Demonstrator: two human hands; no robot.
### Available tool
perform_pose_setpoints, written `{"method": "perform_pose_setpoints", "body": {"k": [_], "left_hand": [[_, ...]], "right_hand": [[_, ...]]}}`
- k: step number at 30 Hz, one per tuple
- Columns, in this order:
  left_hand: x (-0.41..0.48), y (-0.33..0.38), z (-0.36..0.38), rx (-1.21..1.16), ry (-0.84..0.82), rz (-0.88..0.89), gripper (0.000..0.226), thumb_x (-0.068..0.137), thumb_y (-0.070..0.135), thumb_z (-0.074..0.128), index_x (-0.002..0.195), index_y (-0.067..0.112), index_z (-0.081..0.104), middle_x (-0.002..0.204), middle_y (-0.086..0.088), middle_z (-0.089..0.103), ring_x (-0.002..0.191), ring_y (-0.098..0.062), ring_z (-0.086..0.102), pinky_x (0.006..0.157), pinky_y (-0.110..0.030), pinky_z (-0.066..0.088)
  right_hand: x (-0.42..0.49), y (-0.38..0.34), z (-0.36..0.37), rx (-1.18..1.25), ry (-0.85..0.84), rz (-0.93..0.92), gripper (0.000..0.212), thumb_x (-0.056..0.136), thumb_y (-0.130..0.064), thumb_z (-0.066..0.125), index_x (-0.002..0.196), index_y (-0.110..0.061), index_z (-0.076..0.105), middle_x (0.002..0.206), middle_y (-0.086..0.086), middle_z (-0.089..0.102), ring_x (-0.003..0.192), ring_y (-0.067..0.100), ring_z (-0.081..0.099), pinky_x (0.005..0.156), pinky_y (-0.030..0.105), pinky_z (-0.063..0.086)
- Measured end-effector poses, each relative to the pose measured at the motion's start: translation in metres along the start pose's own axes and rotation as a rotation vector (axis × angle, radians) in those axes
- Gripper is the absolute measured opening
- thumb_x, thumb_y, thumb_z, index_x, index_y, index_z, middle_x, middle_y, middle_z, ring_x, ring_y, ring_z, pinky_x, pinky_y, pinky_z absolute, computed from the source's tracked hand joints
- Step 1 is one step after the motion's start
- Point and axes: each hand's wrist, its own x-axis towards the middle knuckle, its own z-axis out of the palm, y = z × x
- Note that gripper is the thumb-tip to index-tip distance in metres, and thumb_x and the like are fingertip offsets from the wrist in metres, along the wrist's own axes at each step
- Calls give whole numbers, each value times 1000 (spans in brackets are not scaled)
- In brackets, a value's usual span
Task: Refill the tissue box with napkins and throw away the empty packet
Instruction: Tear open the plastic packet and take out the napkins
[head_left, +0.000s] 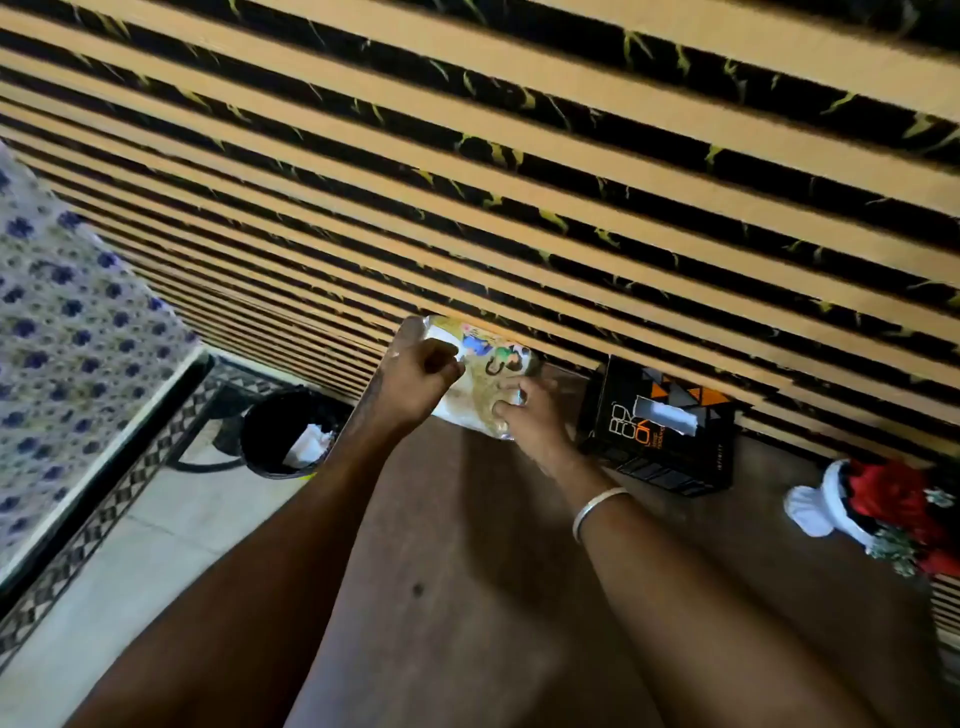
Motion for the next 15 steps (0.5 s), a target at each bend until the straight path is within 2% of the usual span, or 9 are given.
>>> {"method": "perform_pose_setpoints", "body": {"k": [3,5,8,9,10,12,14,15], "left_hand": [[6,-6,7,-70,-24,-104,39,86,32,70,121,15,67,114,-2,72,107,-17,67,96,-37,54],[10,-11,13,-56,-35,-146,39,90,24,68,125,8,64,119,-8,69,111,-20,65,96,-31,51],[14,-21,16,46,22,-150,37,91,22,65,126,9,64,120,-5,67,106,-16,62,82,-19,46],[16,-27,17,114,98,-125,37,89,23,63,124,11,65,119,-5,66,105,-18,62,79,-20,47],[18,-34,18,193,177,-96,39,86,25,62,123,13,64,122,-6,63,109,-23,60,81,-25,47],[23,-46,18,363,249,-88,52,80,26,64,131,16,57,136,-11,51,125,-33,45,98,-40,40],[29,-55,19,321,177,-187,69,80,23,69,143,18,43,144,-14,43,131,-36,38,106,-47,38],[31,-58,18,233,131,-232,73,79,21,70,145,19,39,141,-15,46,129,-36,43,105,-49,41]], "right_hand": [[5,6,5,-47,9,53,36,73,-16,74,108,-19,67,131,12,39,122,27,48,106,39,46],[6,8,7,-65,-10,107,40,78,-13,74,116,-17,64,133,12,36,121,25,47,106,35,45],[10,9,11,-53,-32,150,48,76,-15,74,122,-21,59,128,11,45,117,29,52,103,42,48],[12,11,13,-32,-35,158,50,76,-14,73,124,-21,58,121,7,49,115,29,54,102,44,50],[14,13,15,-1,-37,178,51,78,-9,72,126,-19,56,111,0,51,110,28,56,99,42,51],[16,13,15,70,-37,196,53,82,6,65,131,-11,52,99,-8,49,102,22,55,88,32,50],[18,13,16,101,-15,195,55,82,14,60,131,-8,51,100,-8,49,100,19,54,81,29,47],[18,13,17,119,-9,199,55,81,16,59,129,-9,52,99,-9,49,100,19,54,81,30,49]]}}
